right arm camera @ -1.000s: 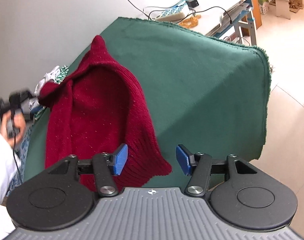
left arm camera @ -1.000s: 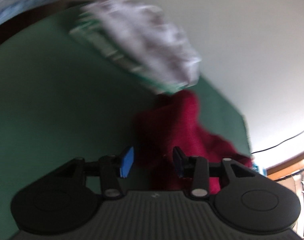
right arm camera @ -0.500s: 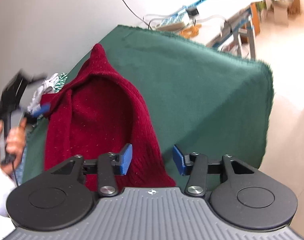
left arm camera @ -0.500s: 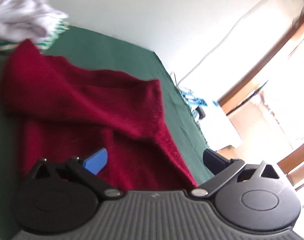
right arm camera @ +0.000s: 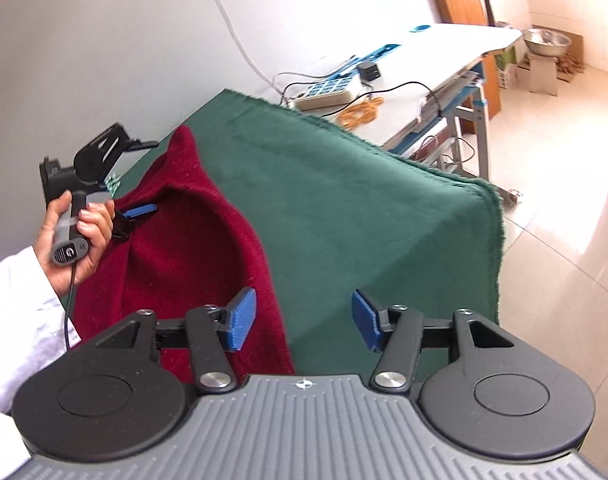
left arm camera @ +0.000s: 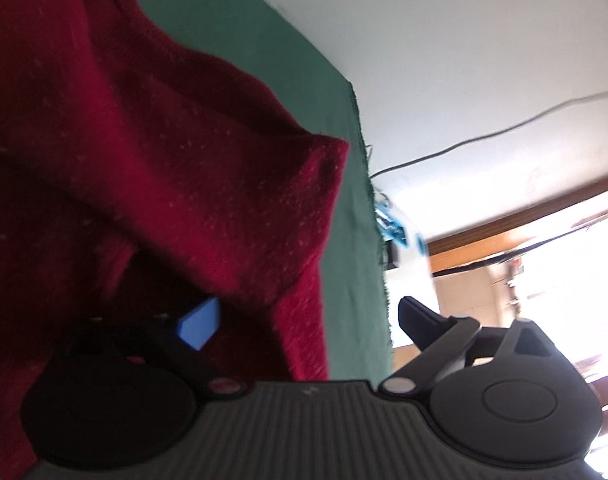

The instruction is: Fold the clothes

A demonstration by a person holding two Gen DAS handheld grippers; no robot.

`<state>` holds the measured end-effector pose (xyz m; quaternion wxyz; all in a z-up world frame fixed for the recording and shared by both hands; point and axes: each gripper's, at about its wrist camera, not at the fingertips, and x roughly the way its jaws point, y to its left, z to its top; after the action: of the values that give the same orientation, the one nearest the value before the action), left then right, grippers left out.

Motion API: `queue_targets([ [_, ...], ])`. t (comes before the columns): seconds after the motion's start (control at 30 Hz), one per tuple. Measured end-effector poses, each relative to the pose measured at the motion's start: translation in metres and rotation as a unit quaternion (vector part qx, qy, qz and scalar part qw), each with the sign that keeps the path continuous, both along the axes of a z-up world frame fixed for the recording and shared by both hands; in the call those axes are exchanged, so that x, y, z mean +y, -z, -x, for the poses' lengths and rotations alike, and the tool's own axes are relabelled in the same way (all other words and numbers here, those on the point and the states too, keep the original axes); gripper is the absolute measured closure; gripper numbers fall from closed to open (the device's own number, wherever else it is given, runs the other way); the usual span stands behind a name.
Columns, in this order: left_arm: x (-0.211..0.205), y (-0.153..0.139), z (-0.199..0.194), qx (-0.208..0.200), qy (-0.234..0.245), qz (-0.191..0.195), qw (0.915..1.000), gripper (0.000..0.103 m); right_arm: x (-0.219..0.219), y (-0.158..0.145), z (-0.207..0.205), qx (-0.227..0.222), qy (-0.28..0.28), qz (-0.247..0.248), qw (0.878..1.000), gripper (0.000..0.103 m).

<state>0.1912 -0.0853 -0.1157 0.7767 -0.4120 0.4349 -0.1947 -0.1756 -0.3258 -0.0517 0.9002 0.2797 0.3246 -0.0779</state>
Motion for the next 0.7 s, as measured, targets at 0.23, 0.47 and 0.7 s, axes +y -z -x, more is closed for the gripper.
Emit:
queue_targets([
  [0.23,0.003,0.005,-0.013,-0.007,-0.031,0.025,0.9992,0.004,-0.002,0.003,-0.009,-0.001,-0.003,-0.013,1.0,0.046],
  [0.47,0.013,0.015,-0.017,0.019,-0.018,-0.001,0.9997,0.092,0.0,0.011,-0.013,0.019,-0.034,-0.036,0.999,0.082],
  [0.7,0.009,0.012,-0.038,0.034,0.003,-0.019,0.9992,0.102,-0.005,0.031,-0.009,0.041,-0.06,-0.096,0.993,0.063],
])
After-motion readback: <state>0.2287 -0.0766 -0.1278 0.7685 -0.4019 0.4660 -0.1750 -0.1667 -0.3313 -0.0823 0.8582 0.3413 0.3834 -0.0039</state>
